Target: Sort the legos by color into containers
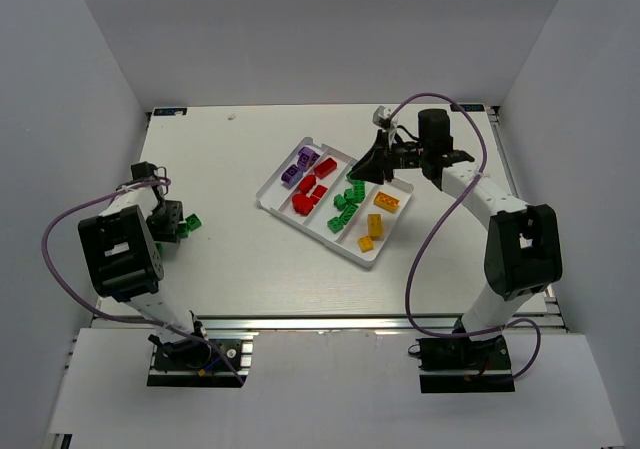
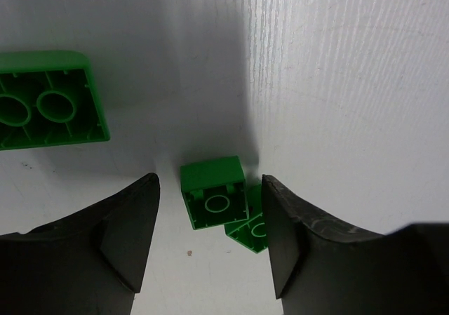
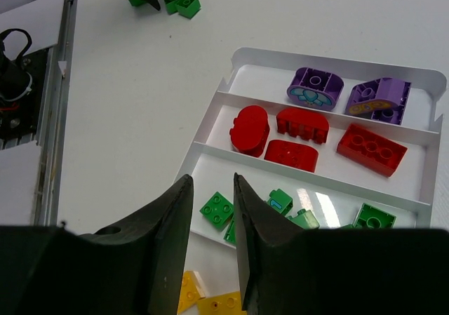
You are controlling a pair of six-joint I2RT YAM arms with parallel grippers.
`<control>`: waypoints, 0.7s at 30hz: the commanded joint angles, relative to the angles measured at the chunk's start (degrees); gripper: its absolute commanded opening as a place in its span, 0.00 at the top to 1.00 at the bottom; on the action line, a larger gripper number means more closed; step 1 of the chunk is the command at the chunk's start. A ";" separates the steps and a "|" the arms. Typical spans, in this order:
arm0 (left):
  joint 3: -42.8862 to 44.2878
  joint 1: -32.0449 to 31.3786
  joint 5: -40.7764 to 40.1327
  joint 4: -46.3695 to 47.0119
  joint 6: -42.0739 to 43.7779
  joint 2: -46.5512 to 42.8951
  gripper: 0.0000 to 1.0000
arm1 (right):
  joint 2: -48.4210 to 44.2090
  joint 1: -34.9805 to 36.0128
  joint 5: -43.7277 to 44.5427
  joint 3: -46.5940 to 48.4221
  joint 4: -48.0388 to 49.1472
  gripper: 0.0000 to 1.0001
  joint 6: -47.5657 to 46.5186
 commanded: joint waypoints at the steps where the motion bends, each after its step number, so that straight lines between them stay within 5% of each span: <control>1: 0.49 0.31 0.61 0.94 0.32 -0.28 0.30 | -2.90 -0.41 -0.91 -0.55 1.97 0.64 0.68; 8: -1.18 0.31 1.58 2.26 0.41 -2.04 0.53 | -3.43 -0.50 -2.13 -0.91 1.79 0.64 0.77; 12: -1.80 0.39 0.35 1.65 2.78 -6.42 0.70 | -2.29 0.29 -6.61 -0.91 2.06 0.47 3.58; 17: -3.99 0.39 3.59 3.04 8.22 -13.36 0.80 | 0.08 6.79 -5.31 1.90 -5.76 0.42 2.61; 21: -9.52 0.04 9.21 6.82 12.36 -21.01 0.86 | 7.70 12.59 -1.70 7.69 -9.80 0.41 14.43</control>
